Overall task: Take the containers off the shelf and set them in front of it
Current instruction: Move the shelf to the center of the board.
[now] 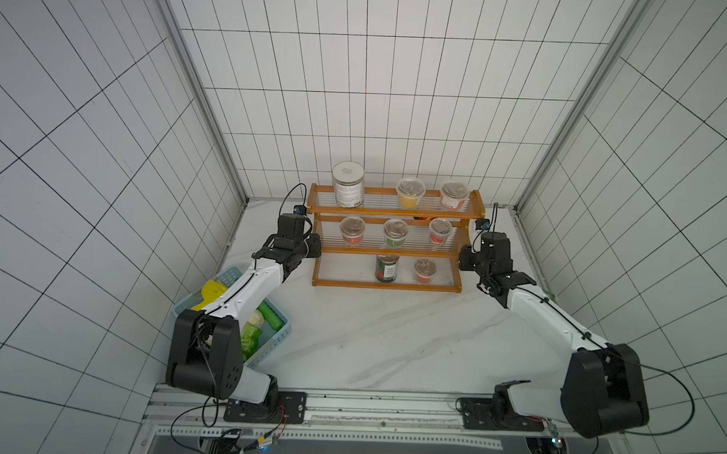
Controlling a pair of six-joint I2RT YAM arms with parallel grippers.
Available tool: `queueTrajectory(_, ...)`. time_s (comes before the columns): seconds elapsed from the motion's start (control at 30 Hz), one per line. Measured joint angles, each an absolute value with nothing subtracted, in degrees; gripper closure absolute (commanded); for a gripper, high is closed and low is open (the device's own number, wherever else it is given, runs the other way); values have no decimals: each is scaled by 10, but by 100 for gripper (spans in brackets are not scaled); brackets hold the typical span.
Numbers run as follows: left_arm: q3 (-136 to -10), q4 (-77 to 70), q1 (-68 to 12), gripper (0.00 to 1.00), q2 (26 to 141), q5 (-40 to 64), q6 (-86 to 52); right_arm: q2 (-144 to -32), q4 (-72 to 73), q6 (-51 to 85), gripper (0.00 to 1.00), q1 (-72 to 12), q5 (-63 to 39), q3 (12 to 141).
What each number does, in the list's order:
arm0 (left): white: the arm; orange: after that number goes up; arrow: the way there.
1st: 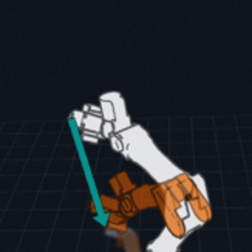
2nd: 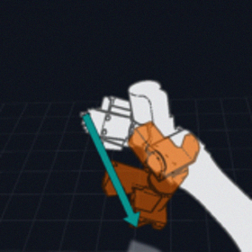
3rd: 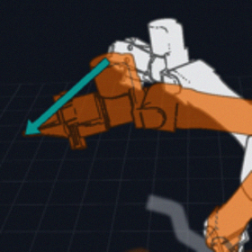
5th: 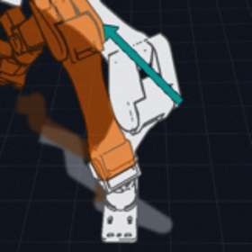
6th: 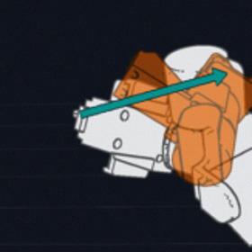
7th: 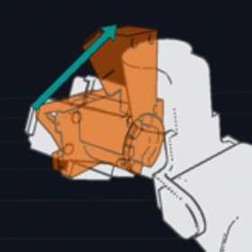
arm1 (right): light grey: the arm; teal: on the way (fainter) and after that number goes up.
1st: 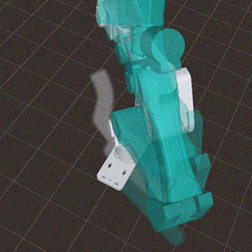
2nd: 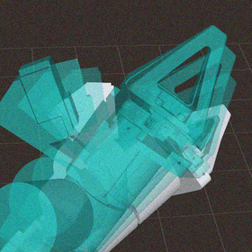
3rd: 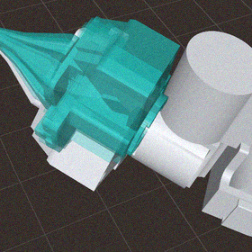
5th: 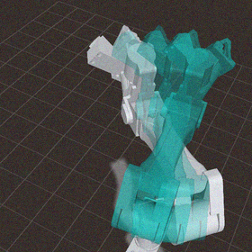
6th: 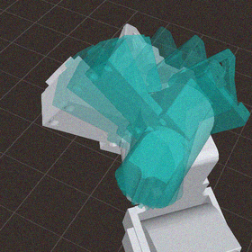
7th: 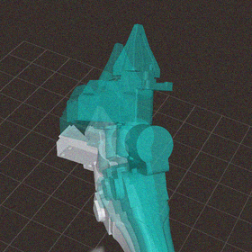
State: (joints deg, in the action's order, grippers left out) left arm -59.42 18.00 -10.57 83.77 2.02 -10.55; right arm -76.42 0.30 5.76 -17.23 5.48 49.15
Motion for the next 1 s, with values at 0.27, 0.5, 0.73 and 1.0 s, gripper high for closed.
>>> queueTrajectory(0.27, -618, 178, -109, 83, 863, 27, -104, -784, 33, 51, 74, -161, 48, 494)
queueTrajectory(0.5, -641, 178, -111, 82, 887, 35, -99, -805, 46, 46, 72, -150, 38, 507)
queueTrajectory(0.73, -645, 185, -111, 78, 891, 43, -91, -813, 49, 41, 68, -142, 26, 514)
queueTrajectory(1.0, -645, 192, -111, 67, 888, 42, -75, -813, 39, 32, 59, -138, 18, 520)
